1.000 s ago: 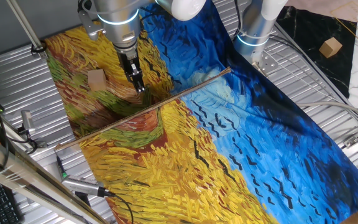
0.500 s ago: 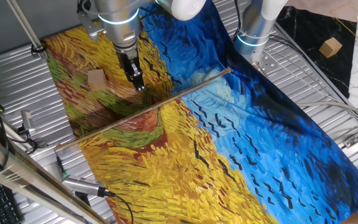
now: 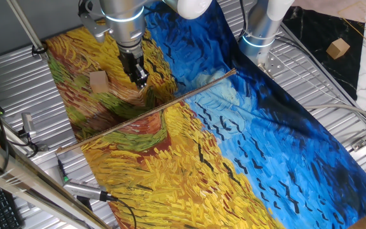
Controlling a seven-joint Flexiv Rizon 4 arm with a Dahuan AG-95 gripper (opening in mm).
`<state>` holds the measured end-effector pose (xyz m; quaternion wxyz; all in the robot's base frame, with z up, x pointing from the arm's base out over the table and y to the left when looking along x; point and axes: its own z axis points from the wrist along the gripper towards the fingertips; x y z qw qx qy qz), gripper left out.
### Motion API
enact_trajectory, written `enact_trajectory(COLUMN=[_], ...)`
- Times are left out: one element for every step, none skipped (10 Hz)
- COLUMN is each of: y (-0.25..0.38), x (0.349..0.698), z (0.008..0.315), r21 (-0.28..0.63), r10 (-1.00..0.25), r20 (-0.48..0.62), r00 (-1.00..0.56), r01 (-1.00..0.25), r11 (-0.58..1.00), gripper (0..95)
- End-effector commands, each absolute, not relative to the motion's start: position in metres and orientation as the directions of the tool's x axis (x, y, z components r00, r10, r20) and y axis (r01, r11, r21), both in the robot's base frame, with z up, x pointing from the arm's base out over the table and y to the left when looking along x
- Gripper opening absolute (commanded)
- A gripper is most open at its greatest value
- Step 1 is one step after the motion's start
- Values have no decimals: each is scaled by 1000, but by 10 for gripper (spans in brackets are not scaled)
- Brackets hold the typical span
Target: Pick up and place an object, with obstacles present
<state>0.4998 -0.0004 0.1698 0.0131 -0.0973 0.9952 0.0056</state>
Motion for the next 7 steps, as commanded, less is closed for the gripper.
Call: enact_trajectory(y=[0,0,0,0,0,0,0], x=[500,500,500,500,500,500,500], z=[170,170,170,170,170,170,170], r21=[10,10,10,10,10,12,11], r10=[-190,-190,-189,-188,-187,-185,-185], r20=[-28,-28,-28,-28,-28,-29,-28], r00=[-981,-981,-982,-982,-982,-982,-982], r01=[-190,-190,-189,-188,-188,-185,-185], r11=[982,982,982,982,982,983,983], gripper=[0,0,0,0,0,0,0])
